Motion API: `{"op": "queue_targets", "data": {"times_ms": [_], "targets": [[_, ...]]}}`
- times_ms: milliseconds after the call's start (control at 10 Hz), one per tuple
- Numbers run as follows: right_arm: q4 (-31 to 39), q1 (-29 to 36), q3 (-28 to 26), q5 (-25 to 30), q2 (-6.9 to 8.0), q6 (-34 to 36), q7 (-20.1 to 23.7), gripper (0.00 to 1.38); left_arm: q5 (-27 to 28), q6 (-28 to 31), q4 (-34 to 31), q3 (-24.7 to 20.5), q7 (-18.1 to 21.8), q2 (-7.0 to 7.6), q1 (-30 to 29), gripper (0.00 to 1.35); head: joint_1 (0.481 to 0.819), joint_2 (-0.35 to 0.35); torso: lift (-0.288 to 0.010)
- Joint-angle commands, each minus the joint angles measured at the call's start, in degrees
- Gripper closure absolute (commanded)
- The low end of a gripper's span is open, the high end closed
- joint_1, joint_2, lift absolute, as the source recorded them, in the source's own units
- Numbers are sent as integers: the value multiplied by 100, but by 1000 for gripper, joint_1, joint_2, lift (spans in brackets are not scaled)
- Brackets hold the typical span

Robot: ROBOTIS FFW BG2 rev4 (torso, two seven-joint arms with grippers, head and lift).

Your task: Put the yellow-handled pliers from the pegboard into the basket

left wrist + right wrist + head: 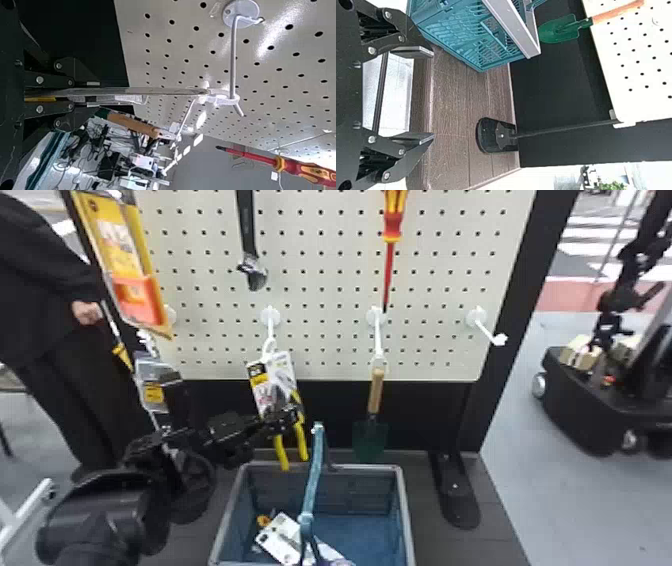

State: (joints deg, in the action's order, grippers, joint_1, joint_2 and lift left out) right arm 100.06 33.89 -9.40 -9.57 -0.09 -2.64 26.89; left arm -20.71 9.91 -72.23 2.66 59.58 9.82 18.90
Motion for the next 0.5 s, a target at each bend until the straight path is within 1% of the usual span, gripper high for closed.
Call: {"op": "queue_targets", "data": {"times_ms": [0, 200, 400], "targets": [[0, 10, 0, -1, 14, 0, 0, 525, 41, 152, -420, -90, -34, -33, -158, 1208, 549, 0, -100], [0, -2, 0, 8, 14, 0, 0, 525, 32, 204, -645, -152, -69, -68, -269, 1210, 549, 0, -100], [14, -2, 0, -1, 14, 0, 0, 525, 14, 292, -926, -240, -87, -130, -527, 1210, 549, 0, -100]]}}
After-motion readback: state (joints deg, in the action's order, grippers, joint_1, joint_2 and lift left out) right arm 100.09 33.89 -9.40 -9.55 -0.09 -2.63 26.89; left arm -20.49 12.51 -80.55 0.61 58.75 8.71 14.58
